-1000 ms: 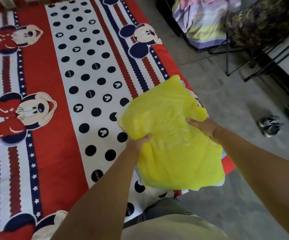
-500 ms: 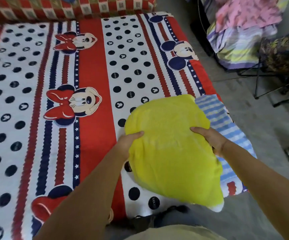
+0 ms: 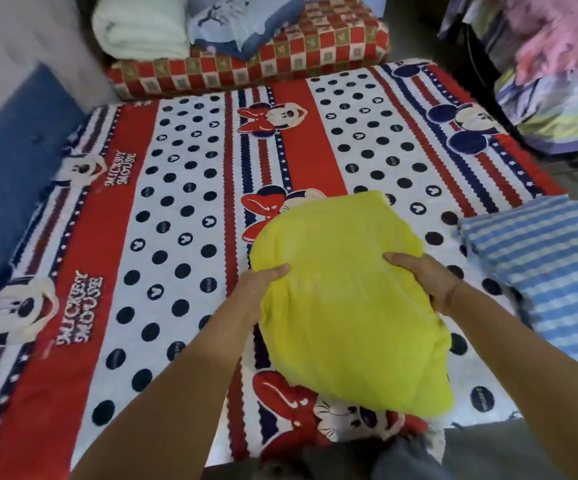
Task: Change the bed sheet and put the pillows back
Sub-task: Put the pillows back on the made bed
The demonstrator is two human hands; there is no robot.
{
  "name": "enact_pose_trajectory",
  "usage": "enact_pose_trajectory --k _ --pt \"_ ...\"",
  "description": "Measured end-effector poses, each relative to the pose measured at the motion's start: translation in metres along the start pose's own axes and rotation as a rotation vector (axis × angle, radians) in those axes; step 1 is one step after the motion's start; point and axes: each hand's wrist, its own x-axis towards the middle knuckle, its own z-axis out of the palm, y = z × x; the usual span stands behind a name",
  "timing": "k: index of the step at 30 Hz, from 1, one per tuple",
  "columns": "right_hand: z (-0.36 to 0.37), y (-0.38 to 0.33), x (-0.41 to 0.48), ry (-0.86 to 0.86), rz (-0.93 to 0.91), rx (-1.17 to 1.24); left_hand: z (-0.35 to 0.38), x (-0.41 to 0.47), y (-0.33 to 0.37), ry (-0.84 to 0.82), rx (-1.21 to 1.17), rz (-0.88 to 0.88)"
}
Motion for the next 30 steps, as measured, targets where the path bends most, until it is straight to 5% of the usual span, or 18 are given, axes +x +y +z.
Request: enact_pose_trajectory --k 19,30 --pt "0.286 -0.029 0.049 -0.326 -0.003 -0.143 -0.276 -0.05 0.042 0.271 -0.16 0.028" --pt "0.482 -0.057 0.099 -0.253 -0.064 -0.101 -0.469 0.015 0.136 0.246 -0.055 0.025"
